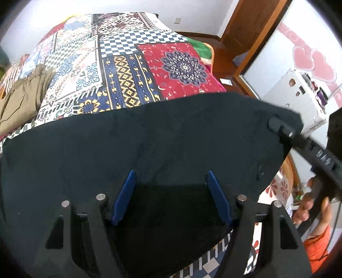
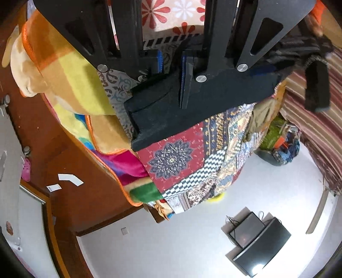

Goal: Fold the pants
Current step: 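Grasp the trousers' leg edge with the right gripper and lift it, then fold the lifted leg over onto the trousers and open the right gripper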

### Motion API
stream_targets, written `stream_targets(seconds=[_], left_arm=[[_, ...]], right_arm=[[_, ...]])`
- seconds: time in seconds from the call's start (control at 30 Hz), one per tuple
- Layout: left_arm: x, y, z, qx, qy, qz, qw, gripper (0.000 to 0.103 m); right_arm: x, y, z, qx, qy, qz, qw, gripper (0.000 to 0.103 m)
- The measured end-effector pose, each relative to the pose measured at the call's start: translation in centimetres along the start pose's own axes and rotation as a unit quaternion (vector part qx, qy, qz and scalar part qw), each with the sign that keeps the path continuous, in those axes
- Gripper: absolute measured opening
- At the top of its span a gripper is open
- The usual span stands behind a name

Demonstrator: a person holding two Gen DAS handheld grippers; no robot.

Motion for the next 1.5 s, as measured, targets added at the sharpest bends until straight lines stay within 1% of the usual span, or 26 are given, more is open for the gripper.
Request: stream_targets(seconds=[0.13, 0.23, 0.3, 0.4, 0.53, 0.67, 0.83, 0.97, 1.1, 1.23, 1.3, 1.4, 1.5], left_arm=[[-0.3, -1.0, -0.2, 0.005, 0.001, -0.021, 0.9998, 0.07], [-0.3, -0.7, 0.4, -0.005, -0.002, -0.013, 0.9999, 0.069], [0.0, 0.0, 1.9, -0.011, -0.021, 0.003, 0.9997, 0.069], [0.3, 1.2, 4.1, -0.003, -0.048, 0.016, 0.9987, 0.069], [0.3, 4.1, 7.3, 0.022, -0.08, 0.036, 0.9959, 0.069], [-0.8, 7.8, 9.8, 0.04, -0.101, 0.069, 0.9917, 0.069], [-3.6, 12.8, 12.7, 0.063, -0.12, 0.12, 0.9835, 0.069], [-6.1, 16.0, 14.8, 0.075, -0.133, 0.152, 0.9766, 0.069], [-8.7, 18.9, 16.8, 0.086, -0.144, 0.178, 0.9696, 0.069], [-11.5, 21.6, 17.8, 0.091, -0.149, 0.21, 0.9619, 0.069], [-12.6, 22.5, 17.9, 0.09, -0.148, 0.224, 0.9591, 0.069], [-14.3, 23.6, 17.8, 0.088, -0.144, 0.243, 0.9552, 0.069], [-15.8, 24.2, 17.8, 0.083, -0.143, 0.257, 0.9521, 0.069]], right_arm=[[0.2, 0.3, 0.1, 0.003, -0.002, 0.003, 1.0, 0.01], [0.4, 0.8, 0.2, 0.007, -0.002, 0.006, 1.0, 0.01], [0.8, 1.4, 0.6, 0.009, -0.008, 0.013, 1.0, 0.01], [1.5, 2.7, 1.2, 0.014, -0.019, 0.03, 0.999, 0.01], [2.2, 5.2, 1.8, 0.024, -0.035, 0.062, 0.997, 0.01], [2.8, 8.7, 2.2, 0.04, -0.047, 0.099, 0.993, 0.01], [2.9, 13.7, 2.2, 0.063, -0.057, 0.154, 0.984, 0.01], [2.3, 17.9, 1.3, 0.083, -0.057, 0.193, 0.976, 0.01], [0.9, 22.0, -0.6, 0.109, -0.041, 0.223, 0.968, 0.01], [-1.5, 25.9, -2.7, 0.127, -0.018, 0.262, 0.956, 0.01], [-3.1, 27.5, -4.1, 0.132, 0.001, 0.282, 0.95, 0.01], [-5.5, 28.7, -6.5, 0.14, 0.042, 0.296, 0.944, 0.01], [-8.5, 29.2, -9.4, 0.14, 0.098, 0.309, 0.936, 0.01]])
Point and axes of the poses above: each gripper's, at about its wrist camera, not at the fingertips, and z roughly against the way its jaws point, y to its left, x to its top, the point moved 6 cm from there along -z, roughly the way its jaws point, and after that the axes turned 5 degrees about -z, right-handed, at the moved point
